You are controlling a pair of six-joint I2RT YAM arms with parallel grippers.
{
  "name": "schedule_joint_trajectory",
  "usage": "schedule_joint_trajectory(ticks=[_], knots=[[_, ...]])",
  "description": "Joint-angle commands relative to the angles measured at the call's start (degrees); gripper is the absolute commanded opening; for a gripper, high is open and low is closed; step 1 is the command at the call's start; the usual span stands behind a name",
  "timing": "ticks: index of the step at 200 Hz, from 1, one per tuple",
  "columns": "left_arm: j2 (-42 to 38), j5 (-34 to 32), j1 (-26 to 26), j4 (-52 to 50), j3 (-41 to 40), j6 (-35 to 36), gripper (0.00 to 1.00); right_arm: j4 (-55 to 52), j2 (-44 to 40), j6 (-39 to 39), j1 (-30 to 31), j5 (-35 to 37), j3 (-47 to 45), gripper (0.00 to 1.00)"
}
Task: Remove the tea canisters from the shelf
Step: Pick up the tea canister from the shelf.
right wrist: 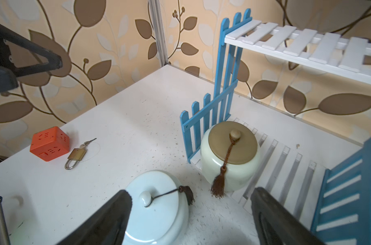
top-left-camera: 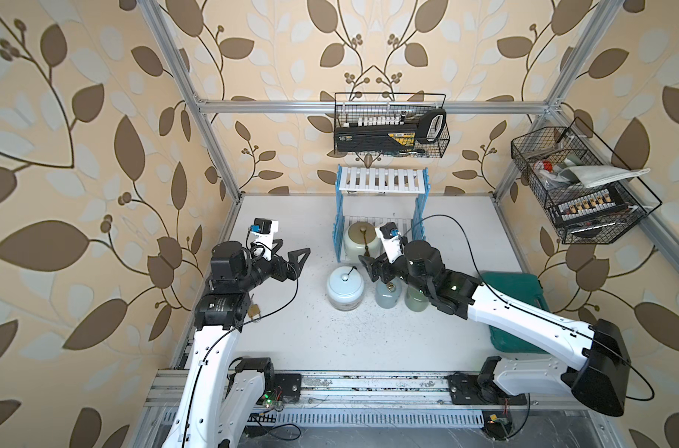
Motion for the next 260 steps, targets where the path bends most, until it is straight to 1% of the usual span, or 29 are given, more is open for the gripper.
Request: schedule_joint_trajectory(ticks=[1,23,48,77,83,112,132,170,198,260], knots=[[2.80,2.82,-0.62,-2.70,5.12,2.73,0.99,-4.96,-4.39,-1.02,-1.38,3.26,-2.02,0.94],[4.99,3.67,-2.26,-3.63,8.14,5.44,0.99,-7.15,-9.59,-2.60,-2.84,5.13,-4.09,0.99],[9.10,4.61,-3.21,-6.26,13.42,6.55,0.99,-11.39,-15.52,-3.47,-5.53,6.20,-4.98,0.99],[12.72,4.67,-5.27,-6.19,16.78,9.48,0.99,-14.65,-21.81,-5.46,-8.25,7.58,-6.20,0.99],[13.53,4.71,-5.60,-6.37,17.66,9.57,0.99,-15.58,-22.92,-5.65,-10.02,7.76,-6.24,0.99],[16.73,5.00,-7.73,-6.25,20.54,11.80,0.99,-17.87,-28.24,-7.54,-13.68,7.66,-8.13,0.99],[18.90,5.18,-8.29,-6.04,22.70,11.78,0.99,-19.55,-31.81,-7.77,-16.16,8.11,-9.80,0.99],[23.10,4.28,-10.29,-7.50,26.25,14.38,0.99,-19.23,-38.12,-9.00,-20.23,5.77,-15.24,0.99],[26.22,3.64,-11.81,-9.17,28.68,14.80,0.99,-18.30,-41.13,-9.25,-21.11,4.40,-18.53,0.99],[34.51,-4.05,-18.05,-12.01,32.87,16.88,0.99,-14.47,-47.54,-9.99,-21.11,4.18,-23.93,0.99]])
